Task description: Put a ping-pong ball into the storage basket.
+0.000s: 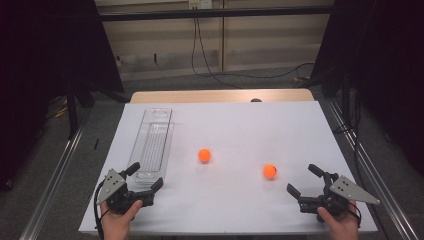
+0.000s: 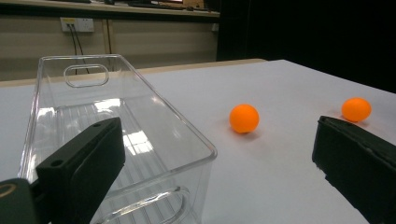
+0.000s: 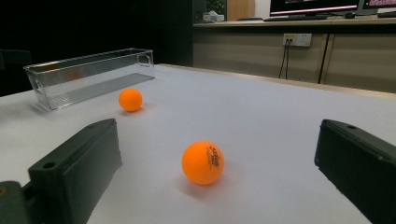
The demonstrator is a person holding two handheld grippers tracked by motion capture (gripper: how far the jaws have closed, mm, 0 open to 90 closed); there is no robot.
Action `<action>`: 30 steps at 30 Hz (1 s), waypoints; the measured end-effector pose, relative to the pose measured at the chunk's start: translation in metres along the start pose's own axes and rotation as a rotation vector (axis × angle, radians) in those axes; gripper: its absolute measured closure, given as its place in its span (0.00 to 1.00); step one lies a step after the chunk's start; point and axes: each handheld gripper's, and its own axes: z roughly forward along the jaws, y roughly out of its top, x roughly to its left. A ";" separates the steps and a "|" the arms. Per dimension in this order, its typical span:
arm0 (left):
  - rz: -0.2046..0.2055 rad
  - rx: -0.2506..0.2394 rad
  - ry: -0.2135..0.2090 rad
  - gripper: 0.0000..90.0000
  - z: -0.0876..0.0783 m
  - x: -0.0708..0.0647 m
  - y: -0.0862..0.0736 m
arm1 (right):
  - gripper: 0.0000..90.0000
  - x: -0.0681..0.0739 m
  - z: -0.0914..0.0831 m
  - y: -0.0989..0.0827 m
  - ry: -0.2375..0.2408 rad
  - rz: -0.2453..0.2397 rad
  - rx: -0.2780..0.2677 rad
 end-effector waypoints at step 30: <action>-0.008 0.013 -0.093 0.02 0.017 -0.024 0.011 | 0.00 -0.001 -0.002 0.001 0.010 -0.005 0.000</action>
